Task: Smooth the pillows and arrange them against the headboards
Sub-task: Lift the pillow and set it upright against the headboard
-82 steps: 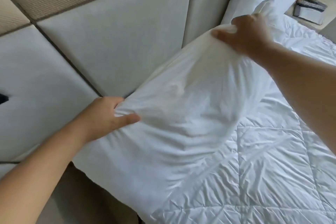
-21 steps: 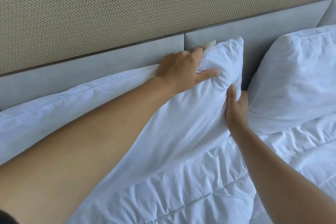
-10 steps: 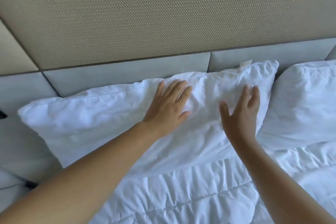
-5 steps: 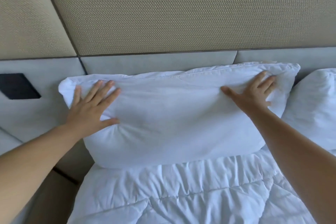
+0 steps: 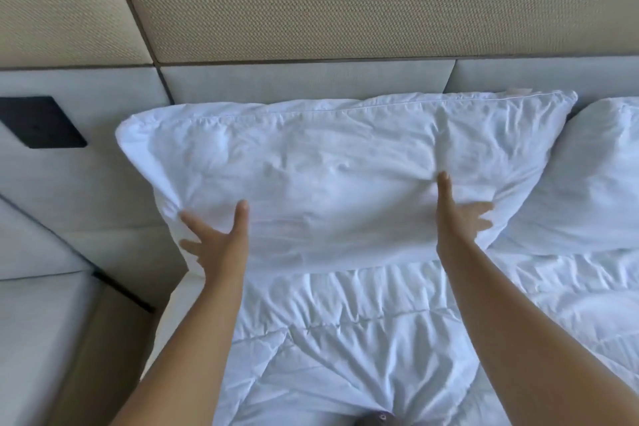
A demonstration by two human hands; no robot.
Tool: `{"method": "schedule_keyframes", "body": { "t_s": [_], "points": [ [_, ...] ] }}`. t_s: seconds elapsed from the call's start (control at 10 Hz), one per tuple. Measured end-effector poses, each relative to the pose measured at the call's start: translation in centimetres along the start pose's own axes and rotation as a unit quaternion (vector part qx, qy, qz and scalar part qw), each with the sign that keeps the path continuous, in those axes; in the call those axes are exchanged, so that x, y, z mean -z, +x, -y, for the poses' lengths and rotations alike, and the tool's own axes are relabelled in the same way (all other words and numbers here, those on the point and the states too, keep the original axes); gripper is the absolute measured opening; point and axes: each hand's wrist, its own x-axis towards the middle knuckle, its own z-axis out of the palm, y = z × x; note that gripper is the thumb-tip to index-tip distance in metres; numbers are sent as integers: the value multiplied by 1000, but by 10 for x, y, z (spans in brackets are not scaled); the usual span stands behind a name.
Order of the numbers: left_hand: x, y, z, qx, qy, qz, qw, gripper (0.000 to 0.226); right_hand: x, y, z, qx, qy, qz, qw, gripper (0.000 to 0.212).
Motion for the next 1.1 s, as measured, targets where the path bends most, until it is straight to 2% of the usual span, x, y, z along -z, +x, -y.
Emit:
{"method": "schedule_keyframes", "body": {
  "t_s": [0.1, 0.2, 0.3, 0.5, 0.7, 0.8, 0.9, 1.0, 1.1],
  "points": [
    [5, 22, -15, 20, -42, -37, 998, 113, 4, 11, -5, -55, 51, -3, 997, 136],
    [17, 53, -38, 1, -69, -40, 997, 123, 21, 32, 20, -82, 111, -10, 990, 152],
    [28, 78, -69, 18, -105, 3, 994, 144, 30, 50, 57, -90, 153, -1, 984, 148],
    [12, 99, -75, -2, -68, -23, 997, 136, 19, 65, 74, -97, 127, -17, 987, 134],
    [17, 110, -60, -28, -62, 2, 998, 130, 15, 38, 71, -77, 96, -41, 992, 121],
    [40, 110, -56, -46, -45, 64, 996, 124, 9, -18, 71, -30, 38, -50, 998, 107],
    [76, 101, -58, -105, 28, 165, 980, 105, 1, -93, 60, 24, -1, -63, 998, 93],
    [119, 85, -61, -194, 65, 251, 946, 81, -5, -173, 46, 28, -18, -44, 998, 90],
    [155, 70, -71, -255, 113, 332, 901, 71, -6, -239, 35, 58, -56, -26, 996, 85]
  ]
}}
